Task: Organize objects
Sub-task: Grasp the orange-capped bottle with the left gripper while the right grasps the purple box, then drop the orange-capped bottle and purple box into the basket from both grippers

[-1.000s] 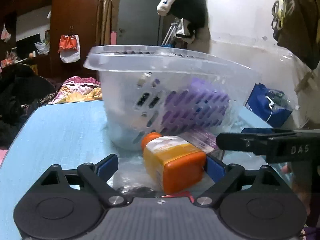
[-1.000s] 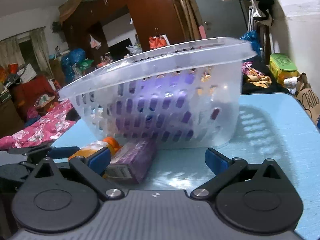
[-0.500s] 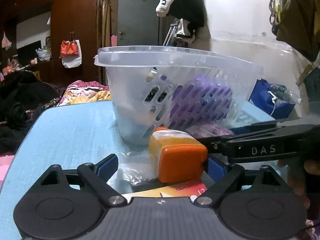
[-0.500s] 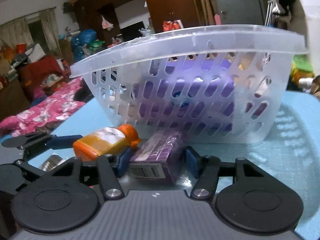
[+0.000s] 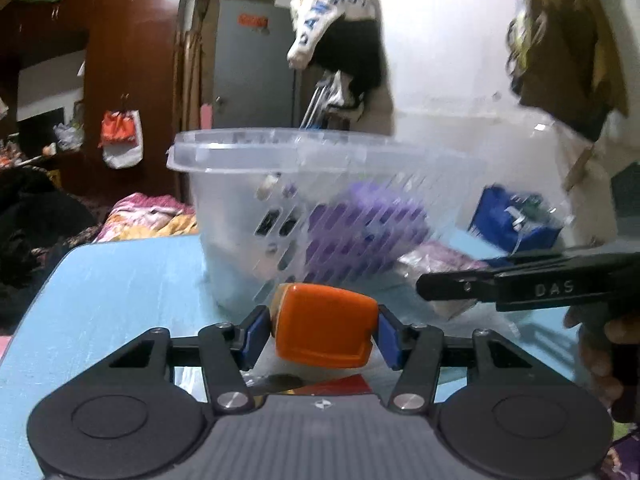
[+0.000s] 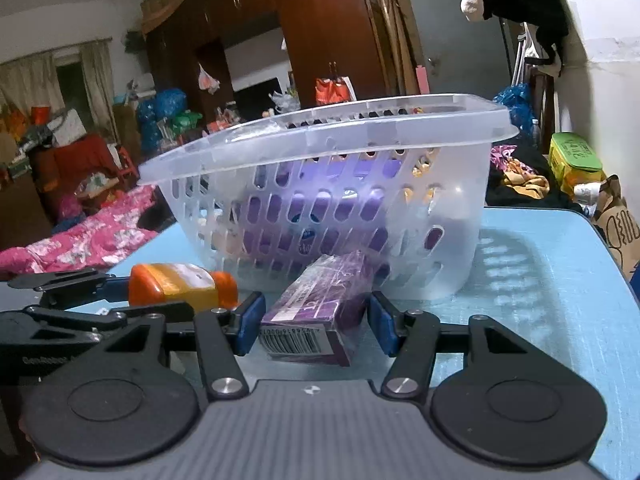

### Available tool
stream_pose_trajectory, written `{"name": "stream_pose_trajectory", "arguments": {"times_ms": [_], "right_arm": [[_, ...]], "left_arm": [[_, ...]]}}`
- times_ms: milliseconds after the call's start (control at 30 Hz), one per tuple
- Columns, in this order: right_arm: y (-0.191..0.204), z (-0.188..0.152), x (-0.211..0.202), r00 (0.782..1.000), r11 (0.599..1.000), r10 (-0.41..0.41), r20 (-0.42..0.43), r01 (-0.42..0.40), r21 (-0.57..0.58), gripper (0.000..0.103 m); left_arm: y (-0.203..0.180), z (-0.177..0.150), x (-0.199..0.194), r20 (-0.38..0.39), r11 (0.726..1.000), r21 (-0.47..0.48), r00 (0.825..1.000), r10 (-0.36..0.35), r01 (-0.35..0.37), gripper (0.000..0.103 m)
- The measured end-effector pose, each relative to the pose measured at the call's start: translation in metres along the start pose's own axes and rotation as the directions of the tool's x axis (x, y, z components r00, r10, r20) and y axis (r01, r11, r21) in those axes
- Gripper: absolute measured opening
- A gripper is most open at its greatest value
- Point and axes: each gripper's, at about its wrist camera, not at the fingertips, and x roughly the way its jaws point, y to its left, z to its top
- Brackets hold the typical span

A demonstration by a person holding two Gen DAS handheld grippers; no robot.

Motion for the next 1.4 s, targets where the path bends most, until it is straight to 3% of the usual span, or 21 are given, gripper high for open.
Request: {"name": "stream_pose_trajectory", "arguments": {"times_ms": [200, 600, 733, 900, 1033, 1133, 1300, 1400], "right_arm": [[-0.002, -0.002, 0.0, 1.0, 1.0, 0.01, 0.019, -0.01, 0.007, 0.059], [-0.006, 0.001, -0.024, 0.995, 0.999, 0.043, 0.087, -0.044, 0.006, 0.059], [0.0, 0.017, -0.051, 0.987, 0.998, 0.069, 0.146, -0.068, -0.013, 0.059], [0.004, 0.059, -0.064, 0.973, 0.999, 0.045, 0.224, -0.037, -0.04, 0.059], [0.004, 0.105, -0.037, 0.956, 0.99, -0.074, 0.284, 0.104, -0.092, 0.059], [-0.01, 0.125, -0.005, 0.964, 0.988, -0.104, 0.245, 0.128, -0.085, 0.059], [-0.019, 0.127, 0.045, 0.977, 0.976, -0.149, 0.154, 0.17, -0.136, 0.059], [-0.019, 0.123, 0.06, 0.978, 0.968, -0.165, 0.131, 0.186, -0.166, 0.059]], "left_arm": [[-0.008, -0.003, -0.009, 0.051, 1.0, 0.03, 0.999, -0.005, 0.004, 0.058], [0.0, 0.001, -0.03, 0.159, 0.999, -0.004, 0.986, -0.052, 0.054, 0.057], [-0.002, 0.018, -0.045, 0.204, 0.996, -0.006, 0.975, -0.086, 0.089, 0.056], [-0.001, 0.079, -0.053, 0.278, 0.991, -0.014, 0.953, -0.121, 0.13, 0.057], [-0.002, 0.141, -0.018, 0.26, 0.993, -0.051, 0.961, -0.091, 0.108, 0.057], [0.001, 0.17, 0.027, 0.196, 0.99, -0.109, 0.978, -0.068, 0.091, 0.057], [0.014, 0.179, 0.101, 0.082, 0.975, -0.219, 0.996, -0.017, 0.034, 0.056], [0.019, 0.173, 0.121, 0.054, 0.968, -0.245, 0.998, -0.041, 0.053, 0.057]]}}
